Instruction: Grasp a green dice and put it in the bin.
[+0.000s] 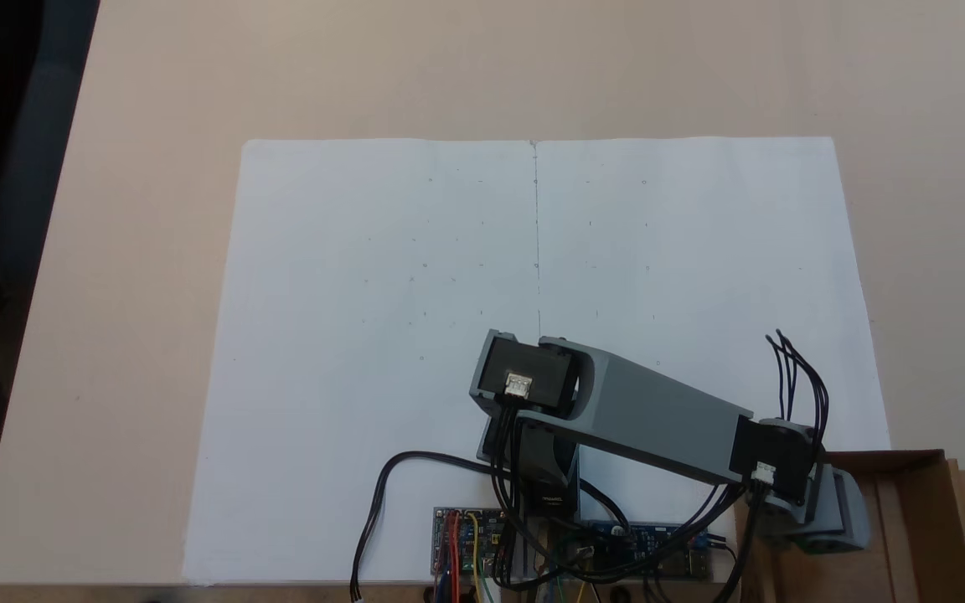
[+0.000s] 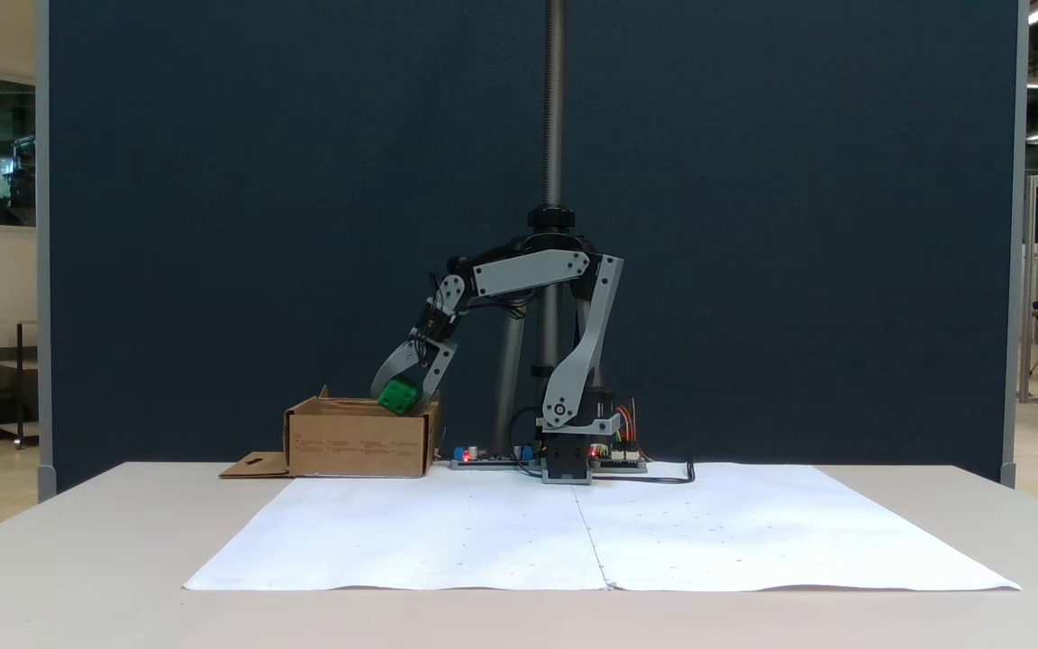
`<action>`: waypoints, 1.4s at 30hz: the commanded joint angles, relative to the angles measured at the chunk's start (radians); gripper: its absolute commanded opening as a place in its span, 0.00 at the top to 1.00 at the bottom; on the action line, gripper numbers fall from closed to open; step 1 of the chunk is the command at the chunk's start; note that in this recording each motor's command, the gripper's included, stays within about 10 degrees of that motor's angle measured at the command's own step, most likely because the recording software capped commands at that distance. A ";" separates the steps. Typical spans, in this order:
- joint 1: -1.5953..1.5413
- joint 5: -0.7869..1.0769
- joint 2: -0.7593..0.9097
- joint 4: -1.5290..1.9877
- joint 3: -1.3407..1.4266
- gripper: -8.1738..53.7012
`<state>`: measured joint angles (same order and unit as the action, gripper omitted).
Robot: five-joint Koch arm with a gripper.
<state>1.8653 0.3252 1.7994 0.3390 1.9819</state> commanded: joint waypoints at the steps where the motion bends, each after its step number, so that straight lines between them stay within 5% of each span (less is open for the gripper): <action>1: 0.020 0.115 -0.009 -0.121 -0.021 0.67; 12: 0.018 0.114 -0.098 -0.264 -0.021 0.67; 13: 0.018 0.112 -0.104 -0.270 -0.023 0.62; 15: 0.015 0.112 -0.121 -0.267 -0.021 0.37; 19: 0.008 0.106 -0.144 -0.268 -0.021 0.19; 26: -0.028 0.071 -0.127 -0.270 -0.023 0.19; 42: -0.571 -0.442 0.140 -0.270 -0.264 0.19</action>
<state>1.3300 -0.0123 1.8807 0.1181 1.7763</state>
